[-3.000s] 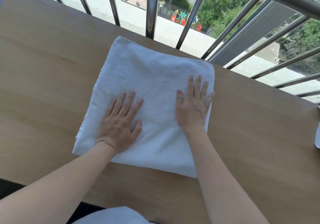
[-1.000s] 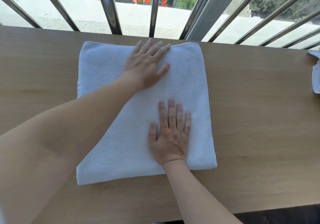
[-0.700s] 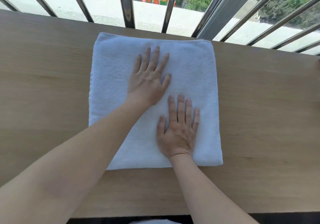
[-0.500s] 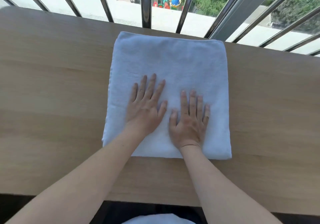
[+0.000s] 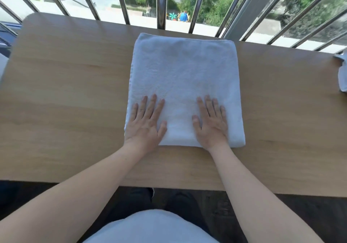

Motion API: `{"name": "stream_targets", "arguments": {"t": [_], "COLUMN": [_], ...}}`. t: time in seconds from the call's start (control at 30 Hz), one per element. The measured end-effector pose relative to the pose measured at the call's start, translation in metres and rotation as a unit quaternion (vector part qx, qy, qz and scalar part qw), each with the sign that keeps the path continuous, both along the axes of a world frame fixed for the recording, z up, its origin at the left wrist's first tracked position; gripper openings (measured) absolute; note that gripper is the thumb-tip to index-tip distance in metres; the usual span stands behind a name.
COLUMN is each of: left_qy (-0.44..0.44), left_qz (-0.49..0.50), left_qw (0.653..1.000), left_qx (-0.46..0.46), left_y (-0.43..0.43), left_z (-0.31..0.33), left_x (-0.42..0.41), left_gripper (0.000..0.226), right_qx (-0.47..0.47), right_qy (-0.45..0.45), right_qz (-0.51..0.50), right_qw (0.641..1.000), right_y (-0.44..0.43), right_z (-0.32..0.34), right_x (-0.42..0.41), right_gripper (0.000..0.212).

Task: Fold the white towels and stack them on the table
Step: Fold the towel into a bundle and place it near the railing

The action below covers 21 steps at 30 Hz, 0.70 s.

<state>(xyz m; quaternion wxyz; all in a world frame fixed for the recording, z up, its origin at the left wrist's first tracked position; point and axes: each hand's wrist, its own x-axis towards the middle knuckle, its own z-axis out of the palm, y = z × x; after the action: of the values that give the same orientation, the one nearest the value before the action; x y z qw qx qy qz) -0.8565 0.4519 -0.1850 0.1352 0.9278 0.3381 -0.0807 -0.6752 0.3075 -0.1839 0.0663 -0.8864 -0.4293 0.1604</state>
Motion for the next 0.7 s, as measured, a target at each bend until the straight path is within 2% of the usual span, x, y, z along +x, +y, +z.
{"name": "stream_targets", "arguments": {"t": [0.1,0.23,0.3,0.5,0.6,0.7], "left_qy": [-0.022,-0.095,-0.104,-0.140,-0.108,-0.112], "left_qz": [-0.061,-0.110,-0.132,-0.207,-0.219,-0.220], "left_qw": [0.998,0.989,0.985,0.965,0.967,0.968], "left_qx": [0.014,0.038,0.046,0.079,0.068,0.053], "left_y": [-0.004,-0.010,-0.013,-0.025,-0.023,-0.017], "left_z": [0.001,-0.003,-0.005,-0.006,0.003,0.016], "left_x": [-0.016,-0.038,-0.042,-0.054,-0.049,-0.042], "left_gripper": [0.063,0.057,0.055,0.062,0.073,0.073], "right_qx": [-0.033,-0.052,-0.082,-0.097,-0.102,-0.121], "right_qy": [-0.024,-0.045,-0.066,-0.074,-0.078,-0.088], "right_qz": [0.018,0.054,0.051,0.016,0.001,0.001], "right_qw": [0.999,0.996,0.993,0.992,0.992,0.989], "right_y": [-0.041,-0.067,-0.067,-0.055,-0.046,-0.037], "right_z": [0.003,0.002,0.001,0.007,0.014,0.023], "right_x": [-0.016,-0.036,-0.043,-0.067,-0.082,-0.081], "right_gripper": [0.071,0.098,0.102,0.100,0.088,0.076]}}
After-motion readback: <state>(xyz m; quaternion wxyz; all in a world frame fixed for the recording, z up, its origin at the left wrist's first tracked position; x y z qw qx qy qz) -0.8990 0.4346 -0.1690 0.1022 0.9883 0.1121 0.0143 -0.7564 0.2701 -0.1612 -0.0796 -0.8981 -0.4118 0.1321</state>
